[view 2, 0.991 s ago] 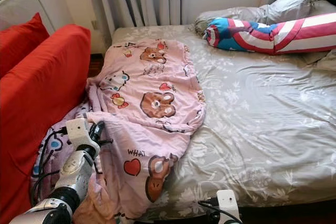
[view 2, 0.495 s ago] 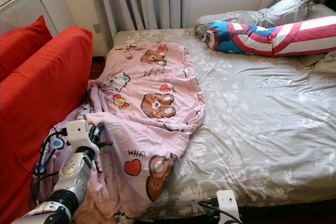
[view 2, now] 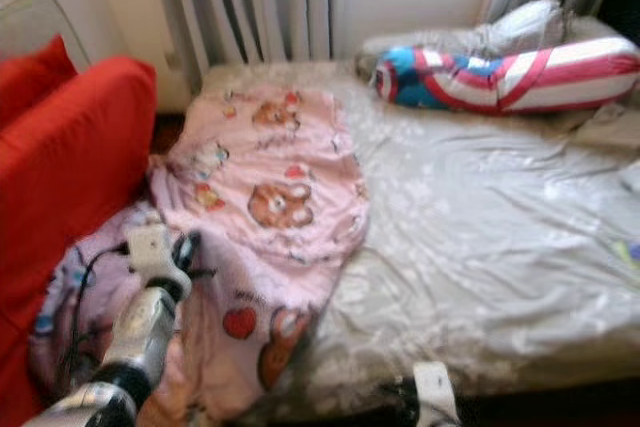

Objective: Clean up the room

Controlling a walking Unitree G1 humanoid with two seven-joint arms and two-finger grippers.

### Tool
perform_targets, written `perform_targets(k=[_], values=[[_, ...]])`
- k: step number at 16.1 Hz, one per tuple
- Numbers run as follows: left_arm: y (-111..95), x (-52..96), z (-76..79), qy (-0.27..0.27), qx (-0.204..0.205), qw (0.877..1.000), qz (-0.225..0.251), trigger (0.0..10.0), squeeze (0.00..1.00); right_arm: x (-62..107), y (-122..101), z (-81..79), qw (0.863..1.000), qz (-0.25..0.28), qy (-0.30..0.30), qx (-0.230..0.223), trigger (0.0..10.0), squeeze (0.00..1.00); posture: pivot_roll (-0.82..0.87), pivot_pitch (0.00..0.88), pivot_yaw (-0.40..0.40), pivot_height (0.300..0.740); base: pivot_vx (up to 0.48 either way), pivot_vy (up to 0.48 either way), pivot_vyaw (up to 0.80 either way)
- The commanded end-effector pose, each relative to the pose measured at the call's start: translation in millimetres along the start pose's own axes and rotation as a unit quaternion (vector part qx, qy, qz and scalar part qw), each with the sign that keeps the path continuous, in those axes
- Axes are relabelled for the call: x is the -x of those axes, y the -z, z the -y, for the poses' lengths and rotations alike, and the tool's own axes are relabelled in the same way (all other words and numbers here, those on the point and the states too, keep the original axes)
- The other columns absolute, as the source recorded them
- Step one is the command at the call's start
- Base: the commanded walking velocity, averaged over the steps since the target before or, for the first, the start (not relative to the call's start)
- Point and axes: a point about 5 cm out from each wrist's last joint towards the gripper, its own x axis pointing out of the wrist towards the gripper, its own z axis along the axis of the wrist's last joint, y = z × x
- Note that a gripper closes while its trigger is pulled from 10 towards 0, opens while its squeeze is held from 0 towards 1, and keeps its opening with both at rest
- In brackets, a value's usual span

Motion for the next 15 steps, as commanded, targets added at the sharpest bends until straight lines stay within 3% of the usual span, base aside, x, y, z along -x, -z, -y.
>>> perform_targets(k=[1,15], values=[[-3.0,-0.3,-0.5,-0.003,0.002,1.000,0.011,10.0,0.00,0.2,1.0,0.5,1.000,-0.003,0.001,0.000,10.0,0.00,-0.03,0.006,-0.017,0.740,0.000,0.000,0.00],[-0.3,1.6,1.6,0.004,0.013,1.000,0.009,10.0,0.00,0.4,1.5,1.4,1.000,-0.005,0.000,0.002,10.0,0.00,-0.03,0.014,-0.023,0.740,0.000,0.000,0.00]])
